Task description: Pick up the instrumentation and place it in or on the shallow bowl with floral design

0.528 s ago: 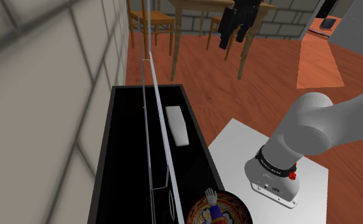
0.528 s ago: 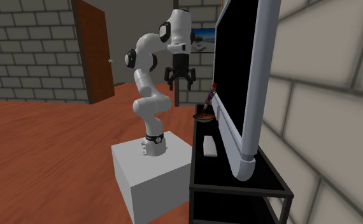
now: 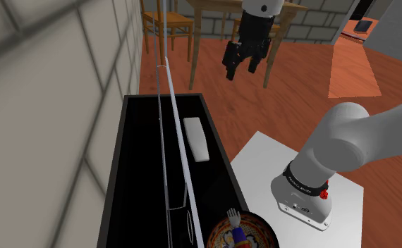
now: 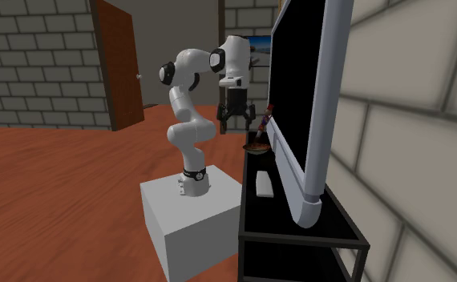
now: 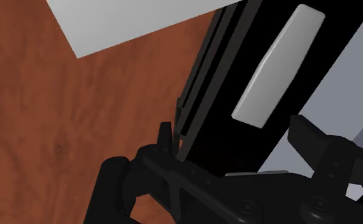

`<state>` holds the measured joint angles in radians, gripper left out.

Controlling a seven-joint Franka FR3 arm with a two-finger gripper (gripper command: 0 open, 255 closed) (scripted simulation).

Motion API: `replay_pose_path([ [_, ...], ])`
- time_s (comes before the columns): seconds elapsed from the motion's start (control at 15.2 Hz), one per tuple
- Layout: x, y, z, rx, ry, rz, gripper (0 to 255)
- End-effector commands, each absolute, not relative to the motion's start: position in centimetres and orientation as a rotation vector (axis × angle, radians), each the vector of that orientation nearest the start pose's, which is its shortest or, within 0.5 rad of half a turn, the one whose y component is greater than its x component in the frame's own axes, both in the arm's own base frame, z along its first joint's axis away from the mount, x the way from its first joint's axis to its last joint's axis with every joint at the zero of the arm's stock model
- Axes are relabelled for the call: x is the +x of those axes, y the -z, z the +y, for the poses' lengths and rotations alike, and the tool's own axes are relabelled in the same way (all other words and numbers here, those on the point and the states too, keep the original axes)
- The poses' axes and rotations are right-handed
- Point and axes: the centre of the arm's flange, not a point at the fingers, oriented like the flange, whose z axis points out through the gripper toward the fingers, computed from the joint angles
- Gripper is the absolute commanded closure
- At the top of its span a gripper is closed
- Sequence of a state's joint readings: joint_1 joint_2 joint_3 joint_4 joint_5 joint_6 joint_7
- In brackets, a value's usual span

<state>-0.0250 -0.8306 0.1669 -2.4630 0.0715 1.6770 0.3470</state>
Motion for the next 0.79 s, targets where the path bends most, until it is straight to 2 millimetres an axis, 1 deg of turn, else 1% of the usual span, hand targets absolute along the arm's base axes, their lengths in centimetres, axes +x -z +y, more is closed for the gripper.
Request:
replay_pose_path([
  [0.0, 30.7, -53.8, 7.5, -3.138, 0.072, 0.497, 0],
  [0.73, 34.4, -41.5, 13.8, -3.018, 0.031, 0.896, 0],
])
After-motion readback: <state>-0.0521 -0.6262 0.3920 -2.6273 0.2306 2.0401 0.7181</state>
